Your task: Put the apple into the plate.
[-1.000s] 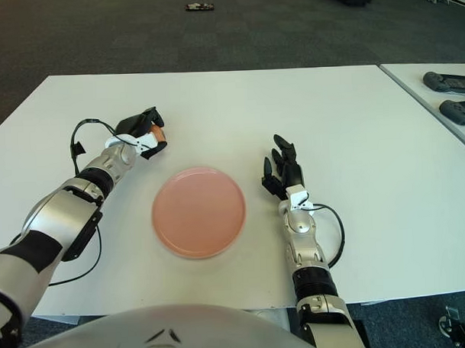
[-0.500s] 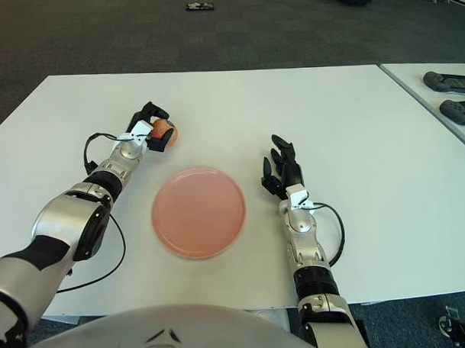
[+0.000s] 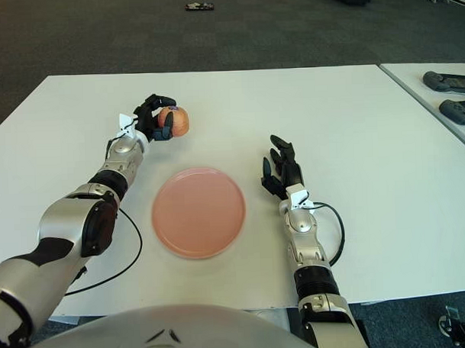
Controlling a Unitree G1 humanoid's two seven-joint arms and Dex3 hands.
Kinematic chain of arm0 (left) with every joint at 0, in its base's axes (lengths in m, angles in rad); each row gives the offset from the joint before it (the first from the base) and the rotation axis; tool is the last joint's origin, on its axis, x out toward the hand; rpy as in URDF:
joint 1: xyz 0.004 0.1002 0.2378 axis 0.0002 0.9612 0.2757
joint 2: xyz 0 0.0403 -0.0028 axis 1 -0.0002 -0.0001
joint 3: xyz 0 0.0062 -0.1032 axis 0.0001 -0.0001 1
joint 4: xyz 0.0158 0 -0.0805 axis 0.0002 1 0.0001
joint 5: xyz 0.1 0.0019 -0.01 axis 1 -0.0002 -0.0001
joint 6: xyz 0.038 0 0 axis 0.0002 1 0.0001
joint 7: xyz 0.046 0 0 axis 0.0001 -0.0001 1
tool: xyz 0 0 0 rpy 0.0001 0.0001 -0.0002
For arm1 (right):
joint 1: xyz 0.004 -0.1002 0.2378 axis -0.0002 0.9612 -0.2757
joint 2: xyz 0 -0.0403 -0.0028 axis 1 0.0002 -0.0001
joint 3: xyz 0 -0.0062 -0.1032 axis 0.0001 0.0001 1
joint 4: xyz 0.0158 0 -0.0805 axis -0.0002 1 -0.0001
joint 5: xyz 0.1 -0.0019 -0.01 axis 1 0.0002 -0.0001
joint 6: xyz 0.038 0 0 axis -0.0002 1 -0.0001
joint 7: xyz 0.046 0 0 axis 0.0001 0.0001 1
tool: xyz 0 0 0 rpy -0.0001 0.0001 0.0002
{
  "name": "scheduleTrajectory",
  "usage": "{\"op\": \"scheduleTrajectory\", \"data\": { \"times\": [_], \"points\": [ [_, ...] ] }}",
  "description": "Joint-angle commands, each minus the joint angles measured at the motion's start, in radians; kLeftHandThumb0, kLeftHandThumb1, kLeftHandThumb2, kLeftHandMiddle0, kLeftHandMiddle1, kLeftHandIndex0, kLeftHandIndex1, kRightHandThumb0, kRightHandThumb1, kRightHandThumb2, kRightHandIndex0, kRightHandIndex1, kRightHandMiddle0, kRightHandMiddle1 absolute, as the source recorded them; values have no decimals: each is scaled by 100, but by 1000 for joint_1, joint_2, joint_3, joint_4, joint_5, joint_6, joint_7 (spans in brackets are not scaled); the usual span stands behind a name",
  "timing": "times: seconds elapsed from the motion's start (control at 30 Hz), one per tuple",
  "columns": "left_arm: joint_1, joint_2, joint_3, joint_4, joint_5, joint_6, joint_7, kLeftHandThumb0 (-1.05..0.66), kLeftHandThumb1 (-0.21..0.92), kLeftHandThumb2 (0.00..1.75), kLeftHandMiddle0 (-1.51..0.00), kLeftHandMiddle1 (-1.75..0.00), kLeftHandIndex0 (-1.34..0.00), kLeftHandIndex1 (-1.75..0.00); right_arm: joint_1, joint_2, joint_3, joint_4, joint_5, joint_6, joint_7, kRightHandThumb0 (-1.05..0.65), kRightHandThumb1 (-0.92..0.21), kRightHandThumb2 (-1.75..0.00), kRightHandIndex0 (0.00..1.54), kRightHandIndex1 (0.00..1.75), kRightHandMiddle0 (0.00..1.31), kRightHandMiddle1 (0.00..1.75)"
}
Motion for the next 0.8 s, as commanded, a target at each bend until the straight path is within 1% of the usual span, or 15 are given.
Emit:
{"op": "scheduleTrajectory", "data": {
  "times": [0.0, 0.43, 0.63, 0.77],
  "points": [
    [-26, 2, 19, -32, -24, -13, -29, -51, 23, 143, -124, -175, -68, -175, 36, -2, -1, 40, 2, 62, 5, -71, -92, -71, 25, 2, 0, 64],
    [-31, -13, 39, -86, -64, -8, -76, -52, 20, 146, -125, -175, -70, -175, 37, -4, -4, 31, 1, 78, 4, -71, -92, -70, 26, 2, 0, 65],
    [-25, -13, 44, -128, -86, -10, -127, -52, 20, 146, -125, -175, -71, -175, 36, -3, -3, 30, -2, 82, 0, -70, -92, -69, 26, 2, 0, 65],
    [-8, -10, 37, -172, -96, -28, -173, -52, 20, 146, -125, -175, -71, -175, 31, -1, -3, 35, -2, 86, -2, -70, -92, -69, 26, 2, 0, 65]
  ]
}}
